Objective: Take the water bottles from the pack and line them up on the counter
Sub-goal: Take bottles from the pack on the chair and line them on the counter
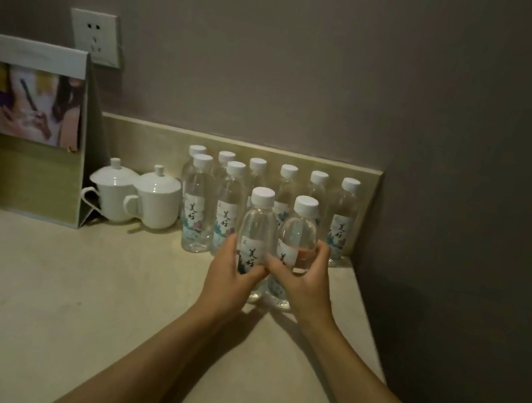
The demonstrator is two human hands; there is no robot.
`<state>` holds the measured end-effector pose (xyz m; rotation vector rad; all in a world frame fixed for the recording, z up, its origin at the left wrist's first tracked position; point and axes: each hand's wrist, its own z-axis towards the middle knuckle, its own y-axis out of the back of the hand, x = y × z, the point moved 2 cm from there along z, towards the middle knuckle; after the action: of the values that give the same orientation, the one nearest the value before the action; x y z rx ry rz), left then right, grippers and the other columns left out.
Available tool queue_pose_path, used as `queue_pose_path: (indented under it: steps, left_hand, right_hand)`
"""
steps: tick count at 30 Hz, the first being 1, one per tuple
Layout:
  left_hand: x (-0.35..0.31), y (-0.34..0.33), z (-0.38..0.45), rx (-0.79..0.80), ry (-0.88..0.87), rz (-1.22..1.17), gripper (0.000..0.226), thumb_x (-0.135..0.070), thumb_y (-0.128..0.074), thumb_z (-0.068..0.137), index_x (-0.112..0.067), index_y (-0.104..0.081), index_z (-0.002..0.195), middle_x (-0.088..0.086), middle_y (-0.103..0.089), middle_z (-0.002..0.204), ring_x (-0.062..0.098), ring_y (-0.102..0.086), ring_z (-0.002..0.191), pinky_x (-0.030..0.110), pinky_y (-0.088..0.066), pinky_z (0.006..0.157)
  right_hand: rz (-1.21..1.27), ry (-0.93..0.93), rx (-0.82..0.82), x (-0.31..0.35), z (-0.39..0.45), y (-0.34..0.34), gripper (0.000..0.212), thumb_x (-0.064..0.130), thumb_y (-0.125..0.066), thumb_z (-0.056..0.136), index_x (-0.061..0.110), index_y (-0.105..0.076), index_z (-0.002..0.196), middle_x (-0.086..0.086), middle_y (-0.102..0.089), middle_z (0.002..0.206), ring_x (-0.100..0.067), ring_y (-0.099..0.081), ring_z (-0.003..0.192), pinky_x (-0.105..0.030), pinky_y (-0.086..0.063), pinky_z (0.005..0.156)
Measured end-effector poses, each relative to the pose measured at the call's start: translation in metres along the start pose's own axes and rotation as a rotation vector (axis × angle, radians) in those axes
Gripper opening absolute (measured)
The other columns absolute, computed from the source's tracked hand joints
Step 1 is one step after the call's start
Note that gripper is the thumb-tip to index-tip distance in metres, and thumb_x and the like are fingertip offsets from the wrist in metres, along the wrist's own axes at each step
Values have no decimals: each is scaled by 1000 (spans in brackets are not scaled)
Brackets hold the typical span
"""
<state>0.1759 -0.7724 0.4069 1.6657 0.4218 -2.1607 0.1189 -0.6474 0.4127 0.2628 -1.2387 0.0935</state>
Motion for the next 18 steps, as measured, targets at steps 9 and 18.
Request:
queue_pose_path:
  steps: [9, 18]
  left_hand:
    - [4, 19, 17, -64, -220, 764, 66, -48, -75, 77, -18, -46, 127, 3, -52, 119, 22, -51, 113, 35, -51, 90]
    - [6, 22, 15, 20, -143, 629, 61, -42, -78, 79, -21, -41, 122, 2, -64, 125, 22, -65, 113, 28, -54, 85]
  right_hand:
    - [-614, -81, -131, -1, -12, -6, 83, 66, -65, 72, 23, -31, 135, -2, -43, 131, -24, -50, 121, -45, -49, 97]
    - [-660, -156, -164, -1, -10, -13, 59, 48, -72, 80, 25, -35, 121, -3, -57, 128, -27, -60, 113, -39, -54, 84]
